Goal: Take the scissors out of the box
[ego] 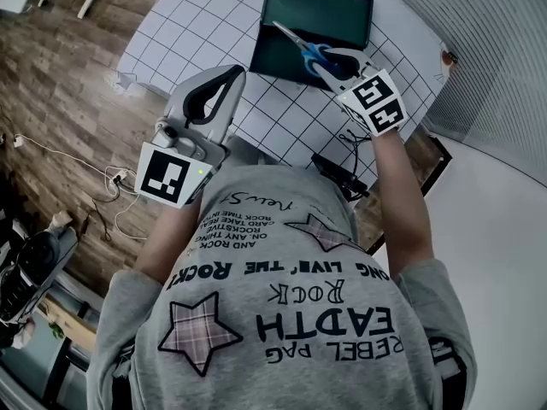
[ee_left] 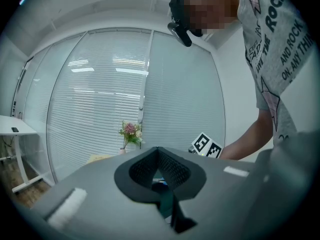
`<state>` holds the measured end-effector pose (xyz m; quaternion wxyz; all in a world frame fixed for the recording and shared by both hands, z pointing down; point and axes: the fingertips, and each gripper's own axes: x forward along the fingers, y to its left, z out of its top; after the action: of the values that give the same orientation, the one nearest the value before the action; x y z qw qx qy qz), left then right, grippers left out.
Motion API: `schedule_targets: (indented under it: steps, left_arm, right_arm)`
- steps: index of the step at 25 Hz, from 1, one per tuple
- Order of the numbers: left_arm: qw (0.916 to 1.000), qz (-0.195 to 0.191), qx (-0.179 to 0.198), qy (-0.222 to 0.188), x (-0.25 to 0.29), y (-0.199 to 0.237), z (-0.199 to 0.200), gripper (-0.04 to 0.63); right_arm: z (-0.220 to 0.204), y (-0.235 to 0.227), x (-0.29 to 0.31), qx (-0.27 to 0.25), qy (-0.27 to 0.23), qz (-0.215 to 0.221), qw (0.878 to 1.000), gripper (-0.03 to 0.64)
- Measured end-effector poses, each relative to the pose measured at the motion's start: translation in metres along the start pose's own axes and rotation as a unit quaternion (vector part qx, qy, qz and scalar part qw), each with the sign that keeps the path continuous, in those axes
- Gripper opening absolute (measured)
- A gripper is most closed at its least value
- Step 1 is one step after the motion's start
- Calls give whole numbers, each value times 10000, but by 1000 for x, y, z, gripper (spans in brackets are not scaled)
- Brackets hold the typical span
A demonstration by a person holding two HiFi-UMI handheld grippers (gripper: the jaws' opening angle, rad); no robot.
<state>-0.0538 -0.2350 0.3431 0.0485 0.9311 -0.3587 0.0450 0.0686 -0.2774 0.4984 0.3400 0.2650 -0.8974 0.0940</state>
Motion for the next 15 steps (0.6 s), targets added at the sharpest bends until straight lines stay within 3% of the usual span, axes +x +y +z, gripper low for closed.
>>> schedule_targets:
  steps: [15]
  left_arm:
    - [9999,-3,118,-19,-3,-9,7,3]
  right_arm:
    - [46,2,-40,263,-1231,-415,9912,92]
